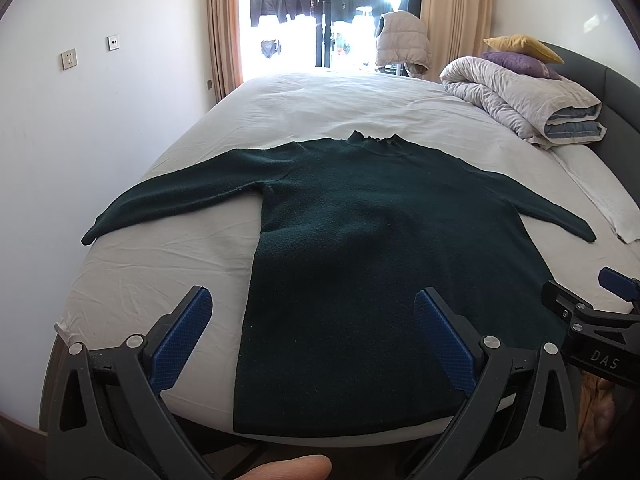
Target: Fold small clothes
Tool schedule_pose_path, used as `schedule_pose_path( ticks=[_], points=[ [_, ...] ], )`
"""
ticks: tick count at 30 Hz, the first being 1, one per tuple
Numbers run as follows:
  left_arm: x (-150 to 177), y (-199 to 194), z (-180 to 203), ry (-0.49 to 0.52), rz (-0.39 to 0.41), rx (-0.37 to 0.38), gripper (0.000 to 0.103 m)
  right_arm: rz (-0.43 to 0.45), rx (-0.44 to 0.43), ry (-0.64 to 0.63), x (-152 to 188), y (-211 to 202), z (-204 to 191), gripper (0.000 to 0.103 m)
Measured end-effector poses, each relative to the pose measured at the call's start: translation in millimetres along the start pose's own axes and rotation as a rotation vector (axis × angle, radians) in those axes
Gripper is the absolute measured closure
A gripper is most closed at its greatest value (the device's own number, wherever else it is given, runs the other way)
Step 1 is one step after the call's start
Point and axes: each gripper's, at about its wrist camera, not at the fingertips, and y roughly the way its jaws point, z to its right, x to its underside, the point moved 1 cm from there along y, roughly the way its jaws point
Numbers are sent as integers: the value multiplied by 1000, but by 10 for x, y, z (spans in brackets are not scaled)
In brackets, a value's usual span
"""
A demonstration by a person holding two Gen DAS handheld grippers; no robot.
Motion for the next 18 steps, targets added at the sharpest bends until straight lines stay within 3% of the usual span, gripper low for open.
schedule_pose_path(
  ticks=[18],
  points=[
    [37, -15, 10, -3, 0, 1, 0, -3, 0, -2, 2, 7, -10, 0]
  ],
)
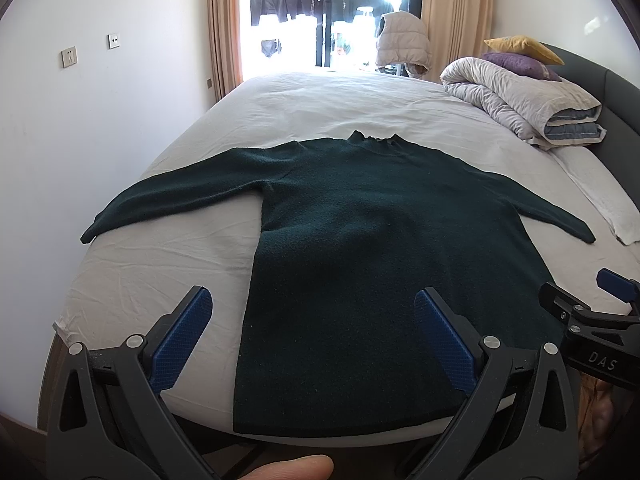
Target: Fold small clothes
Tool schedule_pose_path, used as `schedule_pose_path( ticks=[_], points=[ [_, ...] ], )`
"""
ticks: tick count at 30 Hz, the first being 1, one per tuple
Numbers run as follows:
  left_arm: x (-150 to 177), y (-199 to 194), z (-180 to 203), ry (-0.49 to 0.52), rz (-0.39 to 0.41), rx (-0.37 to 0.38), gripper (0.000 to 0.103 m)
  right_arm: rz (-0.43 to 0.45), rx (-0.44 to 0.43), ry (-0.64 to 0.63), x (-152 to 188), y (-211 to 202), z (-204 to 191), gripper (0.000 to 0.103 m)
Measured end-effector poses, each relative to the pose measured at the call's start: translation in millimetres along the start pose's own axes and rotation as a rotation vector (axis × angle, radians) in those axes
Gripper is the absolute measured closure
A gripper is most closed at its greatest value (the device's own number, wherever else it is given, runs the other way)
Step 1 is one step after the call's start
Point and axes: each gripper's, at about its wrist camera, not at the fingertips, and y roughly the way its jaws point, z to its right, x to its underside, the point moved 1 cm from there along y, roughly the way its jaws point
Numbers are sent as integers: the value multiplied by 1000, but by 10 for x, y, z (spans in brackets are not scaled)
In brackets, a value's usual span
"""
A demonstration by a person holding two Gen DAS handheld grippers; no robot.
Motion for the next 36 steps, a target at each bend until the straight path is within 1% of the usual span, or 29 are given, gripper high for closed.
schedule_pose_path(
  ticks=[30, 36],
  points=[
    [42, 47, -31, -14, -6, 6, 0, -17, -6, -2, 16, 47, -51, 0],
    [49, 58, -44, -18, -10, -3, 0, -29, -7, -6, 26, 73, -87, 0]
  ],
)
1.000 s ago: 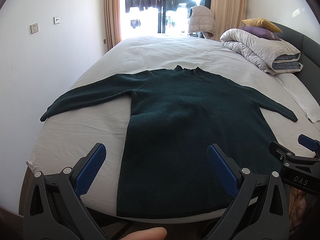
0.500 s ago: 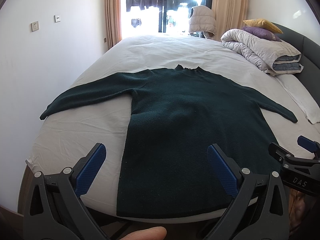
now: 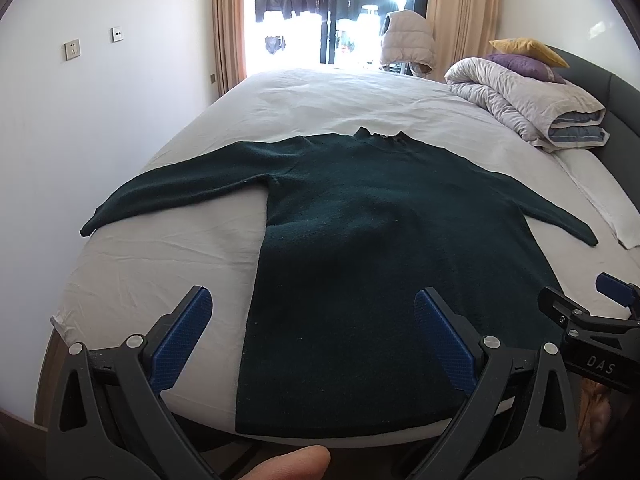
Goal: Fold small clothes
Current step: 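Grasp the sweater's side and sleeve with the left tool and lift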
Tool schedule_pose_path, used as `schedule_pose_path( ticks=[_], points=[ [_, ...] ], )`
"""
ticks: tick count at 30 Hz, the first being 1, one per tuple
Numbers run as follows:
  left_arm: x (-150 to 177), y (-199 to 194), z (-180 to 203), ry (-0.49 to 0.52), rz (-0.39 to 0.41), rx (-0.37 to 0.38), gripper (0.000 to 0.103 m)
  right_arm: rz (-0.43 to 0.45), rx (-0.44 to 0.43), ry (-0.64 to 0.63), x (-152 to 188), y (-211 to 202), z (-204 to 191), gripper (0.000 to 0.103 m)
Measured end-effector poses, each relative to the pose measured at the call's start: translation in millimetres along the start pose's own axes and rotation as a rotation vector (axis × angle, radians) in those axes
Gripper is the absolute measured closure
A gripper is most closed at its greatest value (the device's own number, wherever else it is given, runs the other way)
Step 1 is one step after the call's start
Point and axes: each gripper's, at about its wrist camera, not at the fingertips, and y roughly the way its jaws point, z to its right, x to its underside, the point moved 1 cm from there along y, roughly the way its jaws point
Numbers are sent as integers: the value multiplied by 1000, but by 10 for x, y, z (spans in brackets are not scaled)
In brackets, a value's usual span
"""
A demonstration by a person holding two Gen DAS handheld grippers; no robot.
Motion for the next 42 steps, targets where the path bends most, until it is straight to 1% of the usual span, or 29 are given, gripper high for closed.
schedule_pose_path(
  ticks=[5, 8, 10, 11, 13, 14, 15, 17, 19, 21, 23, 24, 25, 26, 28, 29, 32, 37, 39, 41, 42],
  points=[
    [24, 66, -112, -22, -18, 16, 0, -18, -7, -9, -5, 64, -42, 0],
    [27, 157, -343, -86, -34, 50, 0, -22, -28, -15, -8, 114, -67, 0],
    [24, 269, -610, -172, -54, 81, 0, -9, -59, -16, -27, 146, -98, 0],
    [21, 329, -750, -210, -59, 85, 0, -1, -80, -18, -34, 159, -122, 0],
    [10, 448, -1060, -280, -46, 68, 0, 18, -126, -23, -67, 181, -181, 0],
    [4, 503, -1214, -314, -35, 79, 0, 32, -150, -25, -87, 181, -214, 0],
    [-5, 577, -1376, -351, -36, 112, 0, 50, -173, -25, -110, 179, -251, 0],
    [-33, 776, -1743, -434, -72, 174, 0, 79, -214, -24, -170, 188, -323, 0],
    [-52, 916, -2071, -512, -82, 190, 0, 101, -257, -21, -242, 212, -388, 0],
    [-82, 1028, -2411, -600, -68, 210, 0, 116, -291, -16, -300, 246, -442, 0],
    [-115, 1128, -2778, -717, -31, 254, 0, 123, -324, -7, -356, 294, -495, 0],
    [-116, 1162, -2954, -784, -3, 252, 0, 122, -335, -3, -384, 331, -526, 1],
    [-120, 1225, -3133, -849, 19, 249, 0, 116, -342, 0, -404, 369, -567, 3],
    [-125, 1314, -3278, -903, 27, 263, 0, 107, -354, 6, -423, 407, -592, 5],
    [-114, 1537, -3522, -1013, 26, 317, 0, 87, -386, 25, -453, 488, -635, 10],
    [-123, 1625, -3627, -1050, 38, 330, 0, 78, -394, 32, -459, 532, -655, 12],
    [-226, 1746, -3804, -1098, 71, 324, 0, 58, -410, 50, -470, 630, -683, 15],
    [-347, 1918, -4055, -1198, 135, 339, 1, 46, -432, 89, -458, 711, -663, 15],
    [-400, 1982, -4156, -1216, 148, 341, 2, 51, -441, 98, -449, 719, -646, 15],
    [-483, 2010, -4220, -1228, 149, 341, 7, 57, -439, 103, -444, 720, -617, 15],
    [-510, 2035, -4258, -1235, 147, 340, 17, 60, -438, 108, -440, 726, -598, 15]
  ],
)
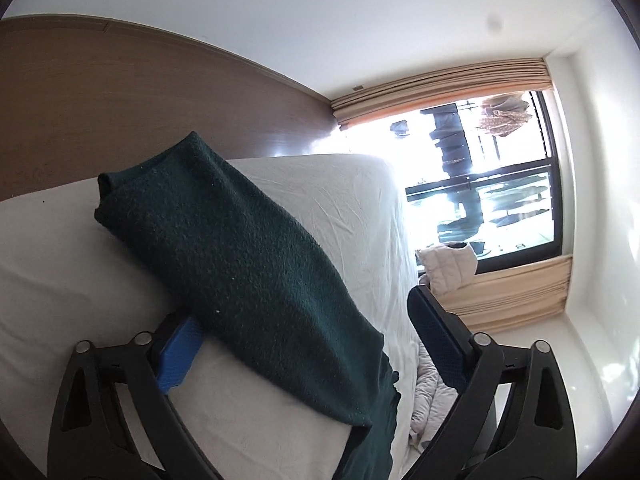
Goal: Fold small clothes
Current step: 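Grasp the sweater's side and sleeve with the left tool and lift, then fold the held sleeve across the sweater body with the left tool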
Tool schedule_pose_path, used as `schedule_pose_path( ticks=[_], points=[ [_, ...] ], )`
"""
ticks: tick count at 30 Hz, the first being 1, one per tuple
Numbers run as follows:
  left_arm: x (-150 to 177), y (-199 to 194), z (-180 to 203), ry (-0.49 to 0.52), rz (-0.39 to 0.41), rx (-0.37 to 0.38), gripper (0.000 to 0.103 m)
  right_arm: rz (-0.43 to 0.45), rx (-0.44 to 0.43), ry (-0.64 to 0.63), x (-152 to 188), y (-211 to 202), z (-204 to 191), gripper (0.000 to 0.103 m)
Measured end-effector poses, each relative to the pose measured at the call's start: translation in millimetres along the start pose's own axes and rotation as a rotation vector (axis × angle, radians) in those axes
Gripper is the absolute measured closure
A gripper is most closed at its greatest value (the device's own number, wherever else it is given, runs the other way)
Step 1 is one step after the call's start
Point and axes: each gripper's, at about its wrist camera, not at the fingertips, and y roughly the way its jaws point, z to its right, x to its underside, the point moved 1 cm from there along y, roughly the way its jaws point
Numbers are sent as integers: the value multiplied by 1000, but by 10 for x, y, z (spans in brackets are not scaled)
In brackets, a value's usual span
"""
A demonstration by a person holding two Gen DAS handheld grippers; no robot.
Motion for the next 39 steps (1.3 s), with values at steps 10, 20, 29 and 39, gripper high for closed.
schedule_pose_path(
  ticks=[10, 20, 29, 39],
  points=[
    [184, 137, 549, 140, 1, -49, 90, 25, 11, 112, 18, -71, 441, 17],
    [2386, 1154, 3137, 915, -142, 3, 91, 80, 56, 258, 84, -297, 1220, 17],
    [5373, 1787, 2763, 1350, -350, -52, 90, 83, 131, 385, 205, -394, 1925, 17],
    [5834, 1697, 1968, 1511, -462, -202, 83, 91, 156, 383, 20, -373, 2051, 17]
  ],
)
